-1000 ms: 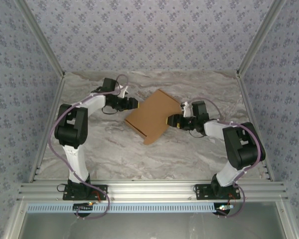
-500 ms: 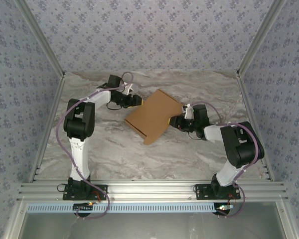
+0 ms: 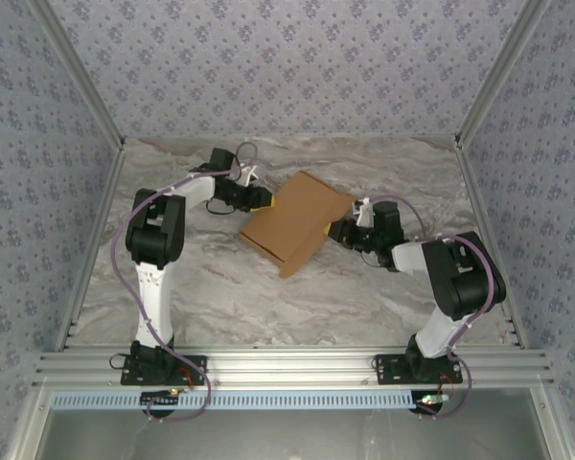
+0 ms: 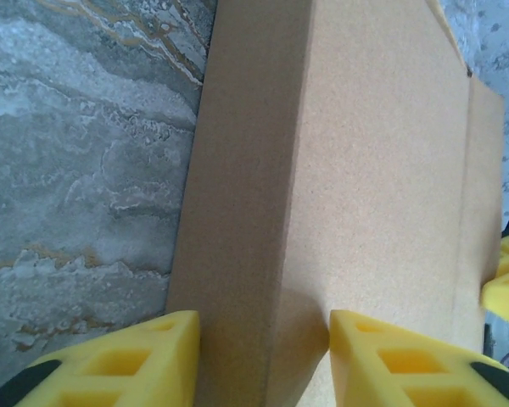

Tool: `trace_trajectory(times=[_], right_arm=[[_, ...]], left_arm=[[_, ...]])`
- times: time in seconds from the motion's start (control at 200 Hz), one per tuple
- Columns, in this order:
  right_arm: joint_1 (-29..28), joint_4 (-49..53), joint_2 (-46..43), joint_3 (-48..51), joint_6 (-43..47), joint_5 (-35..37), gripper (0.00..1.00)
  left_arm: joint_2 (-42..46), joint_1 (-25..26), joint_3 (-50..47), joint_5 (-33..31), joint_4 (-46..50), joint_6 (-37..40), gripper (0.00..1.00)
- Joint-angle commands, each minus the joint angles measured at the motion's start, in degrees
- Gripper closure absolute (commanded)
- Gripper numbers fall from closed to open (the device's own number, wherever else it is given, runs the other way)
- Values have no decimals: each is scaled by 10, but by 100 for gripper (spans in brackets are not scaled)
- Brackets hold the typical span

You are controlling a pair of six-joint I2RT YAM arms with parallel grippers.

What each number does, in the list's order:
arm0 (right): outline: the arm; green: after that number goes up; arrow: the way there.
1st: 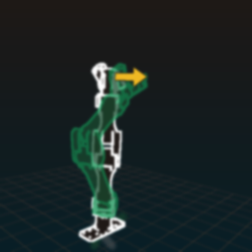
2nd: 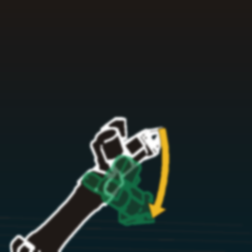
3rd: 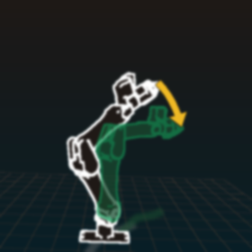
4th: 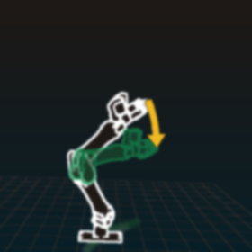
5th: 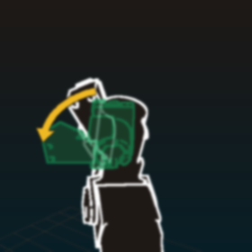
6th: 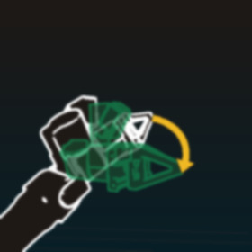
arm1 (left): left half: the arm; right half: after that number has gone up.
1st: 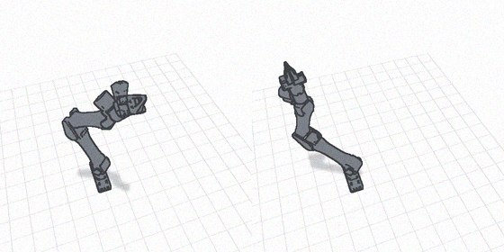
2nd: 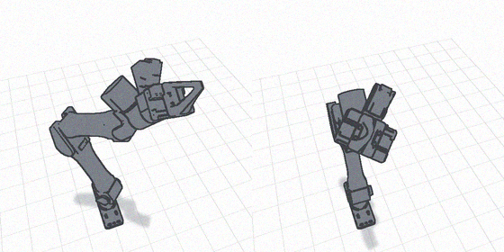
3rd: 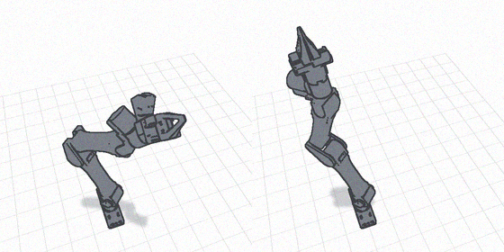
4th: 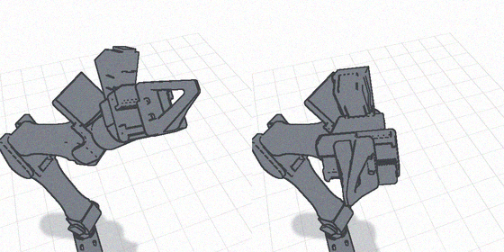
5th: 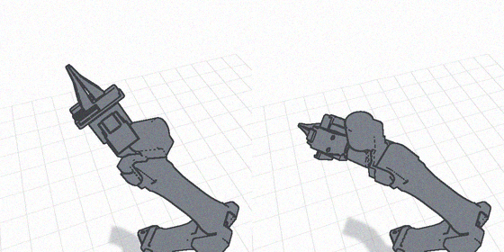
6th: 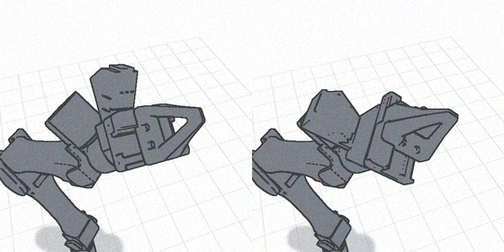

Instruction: Fold the paper box

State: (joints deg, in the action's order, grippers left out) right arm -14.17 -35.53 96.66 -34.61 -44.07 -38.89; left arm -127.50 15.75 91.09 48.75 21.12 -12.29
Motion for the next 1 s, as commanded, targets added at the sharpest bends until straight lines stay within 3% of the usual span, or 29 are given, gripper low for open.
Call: trace_trajectory(times=[0.0,0.315,0.994], right_arm=[[8,-29,-23,5,-12,2,88],[12,-32,-69,-8,-26,1,94],[-7,-3,-129,-46,-30,7,97]], left_arm=[[19,4,-46,22,-34,-39,65],[65,11,-147,29,-135,-107,68],[64,27,-198,37,-179,-133,77]])
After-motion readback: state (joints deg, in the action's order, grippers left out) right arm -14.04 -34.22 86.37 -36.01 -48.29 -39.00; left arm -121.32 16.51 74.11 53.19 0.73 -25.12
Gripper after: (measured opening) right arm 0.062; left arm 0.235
